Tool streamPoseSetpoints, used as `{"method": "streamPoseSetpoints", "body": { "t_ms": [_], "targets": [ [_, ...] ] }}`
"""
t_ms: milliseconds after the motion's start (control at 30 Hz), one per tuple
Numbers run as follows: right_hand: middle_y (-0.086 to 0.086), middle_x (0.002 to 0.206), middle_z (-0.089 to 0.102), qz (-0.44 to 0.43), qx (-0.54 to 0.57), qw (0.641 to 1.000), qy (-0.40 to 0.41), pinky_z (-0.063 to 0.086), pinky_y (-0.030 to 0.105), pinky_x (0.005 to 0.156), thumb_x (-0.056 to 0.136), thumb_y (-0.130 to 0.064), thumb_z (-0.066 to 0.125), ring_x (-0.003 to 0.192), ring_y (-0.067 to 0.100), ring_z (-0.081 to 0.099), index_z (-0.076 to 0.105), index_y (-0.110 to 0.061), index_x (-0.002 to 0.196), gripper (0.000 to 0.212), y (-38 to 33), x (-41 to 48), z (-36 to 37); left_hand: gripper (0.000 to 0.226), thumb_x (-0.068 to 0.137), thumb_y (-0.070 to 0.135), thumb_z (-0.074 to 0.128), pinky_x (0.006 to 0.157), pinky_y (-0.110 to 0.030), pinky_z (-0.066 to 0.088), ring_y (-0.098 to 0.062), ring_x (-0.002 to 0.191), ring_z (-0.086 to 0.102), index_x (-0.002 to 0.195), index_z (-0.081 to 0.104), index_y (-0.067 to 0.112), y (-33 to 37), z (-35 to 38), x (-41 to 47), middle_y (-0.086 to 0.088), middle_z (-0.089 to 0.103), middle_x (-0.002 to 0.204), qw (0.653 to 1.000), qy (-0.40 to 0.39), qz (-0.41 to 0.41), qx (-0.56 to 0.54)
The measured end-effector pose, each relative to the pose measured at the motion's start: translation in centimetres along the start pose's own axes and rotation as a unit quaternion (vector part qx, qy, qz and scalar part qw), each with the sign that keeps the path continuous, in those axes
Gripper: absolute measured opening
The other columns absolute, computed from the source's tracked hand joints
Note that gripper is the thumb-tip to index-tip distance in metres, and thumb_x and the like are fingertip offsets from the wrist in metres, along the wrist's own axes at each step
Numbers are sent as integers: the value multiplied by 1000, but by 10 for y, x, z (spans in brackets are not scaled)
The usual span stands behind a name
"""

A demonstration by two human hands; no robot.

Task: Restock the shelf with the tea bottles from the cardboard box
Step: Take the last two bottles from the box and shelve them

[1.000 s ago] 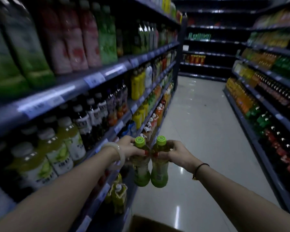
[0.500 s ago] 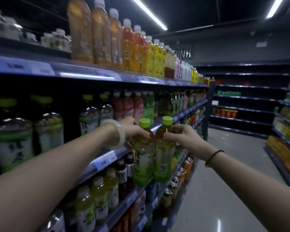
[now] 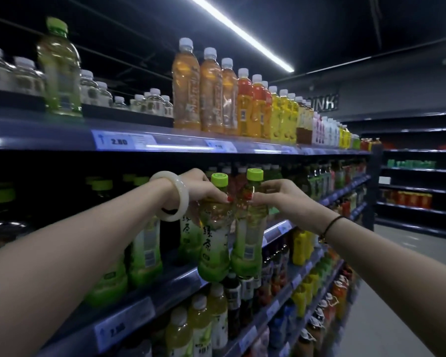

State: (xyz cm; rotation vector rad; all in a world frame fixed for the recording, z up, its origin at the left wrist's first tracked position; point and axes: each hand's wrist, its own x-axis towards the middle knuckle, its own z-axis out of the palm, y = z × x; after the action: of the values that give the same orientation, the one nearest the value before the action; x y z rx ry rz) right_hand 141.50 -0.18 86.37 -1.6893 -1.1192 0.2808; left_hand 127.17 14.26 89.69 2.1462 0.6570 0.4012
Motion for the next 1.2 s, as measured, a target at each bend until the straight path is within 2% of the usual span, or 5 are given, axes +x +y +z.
{"method": "streamPoseSetpoints", "body": {
  "t_ms": [167, 400, 600, 1000, 1200],
  "targets": [
    [7, 98, 71, -31, 1, 999, -34, 48, 30, 60, 82, -24, 70, 68, 11, 63, 62, -8, 107, 31, -4, 23, 0, 35, 74, 20, 78, 71, -54, 60, -38, 89, 70, 97, 62, -1, 4, -9, -1, -21, 70, 96, 999, 42, -17, -7],
    [4, 93, 70, -71, 25, 992, -96, 46, 34, 63, 83, -17, 69, 68, 9, 65, 58, -25, 83, 13, 7, 57, -13, 40, 75, 20, 78, 74, -54, 59, -36, 92, 68, 104, 61, -2, 15, 0, 10, -21, 68, 101, 993, 105, -58, -10],
    [-5, 89, 68, -122, 38, 979, -162, 45, 8, 50, 84, -13, 68, 75, 3, 66, 64, -16, 101, 18, 13, 84, -23, 52, 69, 28, 80, 87, -52, 55, -35, 98, 66, 109, 60, 2, 18, 6, 19, -17, 68, 105, 977, 191, -94, -18],
    [13, 109, 70, -158, 108, 963, -193, 58, 34, 80, 80, -10, 72, 98, 23, 68, 63, -3, 117, 38, 45, 129, -13, 39, 79, 24, 74, 75, -50, 60, -32, 96, 67, 108, 59, 3, 28, 28, 37, -16, 67, 105, 950, 281, -137, 22],
    [14, 102, 71, -167, 141, 954, -206, 59, 30, 70, 79, -9, 74, 91, 23, 70, 65, -3, 109, 32, 49, 150, -2, 46, 74, 29, 76, 71, -50, 61, -32, 97, 66, 108, 58, 5, 19, 22, 50, -15, 66, 106, 939, 299, -160, 61]
  ]
}}
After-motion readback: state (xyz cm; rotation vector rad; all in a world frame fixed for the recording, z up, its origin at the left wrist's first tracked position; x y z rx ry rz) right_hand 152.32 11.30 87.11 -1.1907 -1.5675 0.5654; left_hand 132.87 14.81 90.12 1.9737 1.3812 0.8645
